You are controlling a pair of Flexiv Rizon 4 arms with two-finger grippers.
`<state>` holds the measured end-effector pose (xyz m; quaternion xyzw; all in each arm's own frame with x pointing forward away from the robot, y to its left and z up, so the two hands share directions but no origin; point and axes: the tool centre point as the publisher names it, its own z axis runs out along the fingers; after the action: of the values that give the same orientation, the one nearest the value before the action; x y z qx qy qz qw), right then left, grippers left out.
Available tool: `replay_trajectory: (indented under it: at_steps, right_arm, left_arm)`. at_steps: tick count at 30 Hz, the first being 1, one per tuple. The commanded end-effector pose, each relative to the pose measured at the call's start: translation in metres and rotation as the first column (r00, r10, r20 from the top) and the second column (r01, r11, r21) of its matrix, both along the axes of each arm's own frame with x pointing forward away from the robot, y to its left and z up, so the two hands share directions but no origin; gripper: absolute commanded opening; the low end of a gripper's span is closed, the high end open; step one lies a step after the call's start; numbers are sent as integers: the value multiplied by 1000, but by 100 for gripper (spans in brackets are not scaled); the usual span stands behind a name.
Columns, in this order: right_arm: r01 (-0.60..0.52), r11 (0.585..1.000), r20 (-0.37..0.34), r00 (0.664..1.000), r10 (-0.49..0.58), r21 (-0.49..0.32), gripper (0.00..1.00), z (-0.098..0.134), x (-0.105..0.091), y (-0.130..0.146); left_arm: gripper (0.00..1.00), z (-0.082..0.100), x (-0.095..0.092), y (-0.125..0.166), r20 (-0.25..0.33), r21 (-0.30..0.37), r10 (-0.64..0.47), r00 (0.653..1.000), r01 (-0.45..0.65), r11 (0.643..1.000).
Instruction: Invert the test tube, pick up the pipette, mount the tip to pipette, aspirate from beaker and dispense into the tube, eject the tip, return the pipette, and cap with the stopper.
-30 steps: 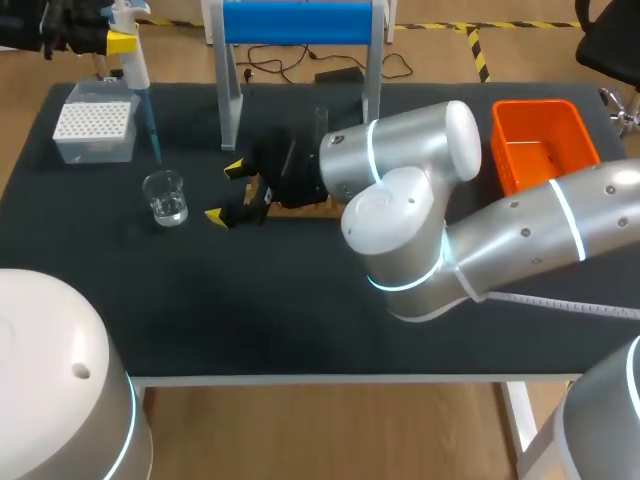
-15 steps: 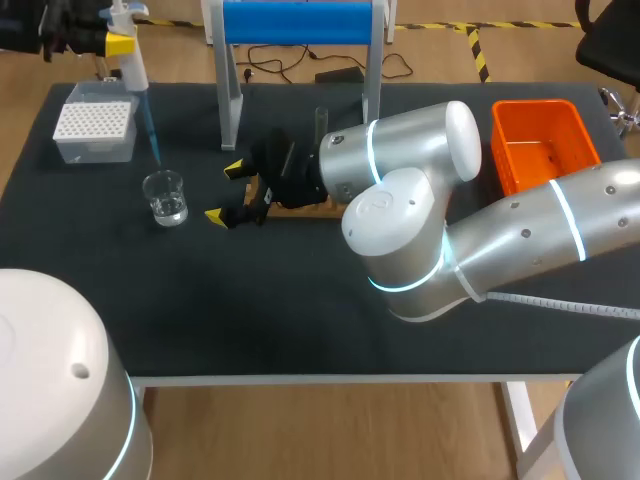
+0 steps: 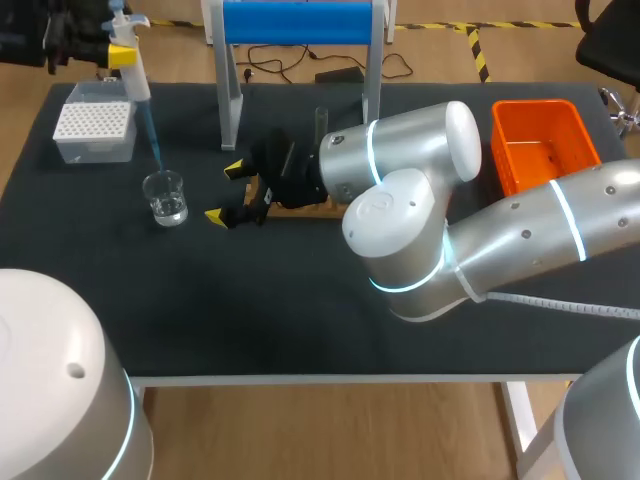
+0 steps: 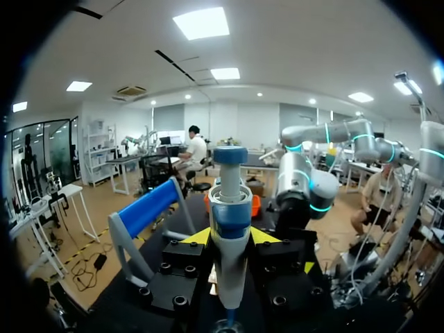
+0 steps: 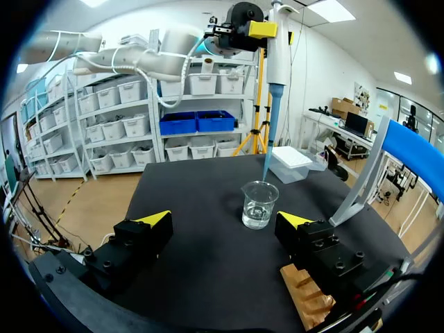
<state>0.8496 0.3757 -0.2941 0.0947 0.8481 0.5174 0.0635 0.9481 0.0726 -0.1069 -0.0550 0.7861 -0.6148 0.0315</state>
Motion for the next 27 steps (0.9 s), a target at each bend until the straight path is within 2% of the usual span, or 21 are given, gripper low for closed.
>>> replay_trajectory:
  at_steps: [1, 27]
  right_arm:
    - [-2, 1000, 0, 1000, 2, 6, 100, -1, 0, -1]
    - [-2, 1000, 0, 1000, 2, 6, 100, -1, 0, -1]
  left_arm:
    - [0, -8, 2, 3, -2, -10, 2, 1000, -2, 1000]
    - [0, -51, 15, 16, -13, -53, 25, 1000, -26, 998]
